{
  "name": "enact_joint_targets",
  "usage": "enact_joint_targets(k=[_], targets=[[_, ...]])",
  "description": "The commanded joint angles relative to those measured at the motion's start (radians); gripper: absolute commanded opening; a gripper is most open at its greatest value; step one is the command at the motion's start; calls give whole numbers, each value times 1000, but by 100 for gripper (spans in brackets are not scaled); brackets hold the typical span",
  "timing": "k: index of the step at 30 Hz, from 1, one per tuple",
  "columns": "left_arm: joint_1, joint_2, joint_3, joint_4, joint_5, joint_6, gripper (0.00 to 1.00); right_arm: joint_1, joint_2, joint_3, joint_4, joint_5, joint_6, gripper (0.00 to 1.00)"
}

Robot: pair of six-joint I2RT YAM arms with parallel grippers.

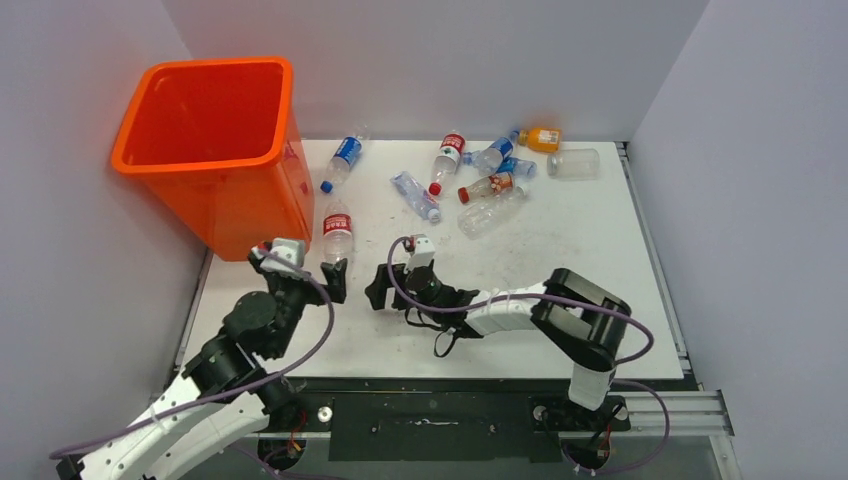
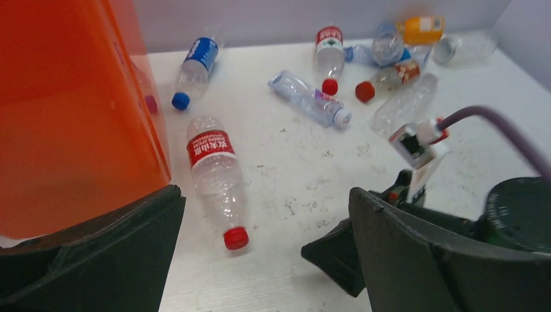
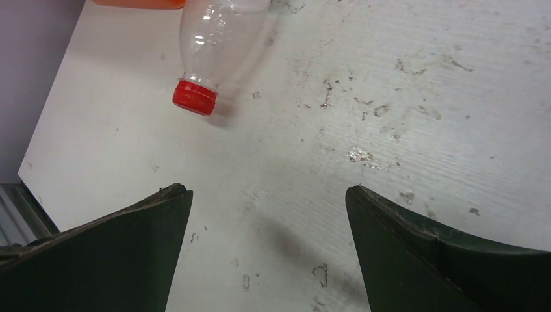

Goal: Put the plastic bottles in the bin
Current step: Pick up the plastic bottle at the center of the board.

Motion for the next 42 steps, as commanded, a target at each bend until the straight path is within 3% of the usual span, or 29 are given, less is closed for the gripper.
enact_joint_targets(k=[1,6,22,28,37,39,42], targets=[[-6,-169,-71,189,-29,76,98,23,127,79,229,-12,51,92],[-9,-264,-119,256,-35,103,99,55,269,218,269,7,94,92],[-18,-246,-101,234,-56,100,99,44,479,425,195,-7,207,97],[-18,-245,-100,232,-61,100,99,31,528,461,187,-23,235,78],[-18,-241,-98,228,-74,103,99,26,550,448,248,-60,253,34],[-18,-242,-97,227,-77,103,99,22,529,404,287,-67,250,18],[-19,-244,-97,226,-77,104,99,14,459,309,361,-76,245,6]])
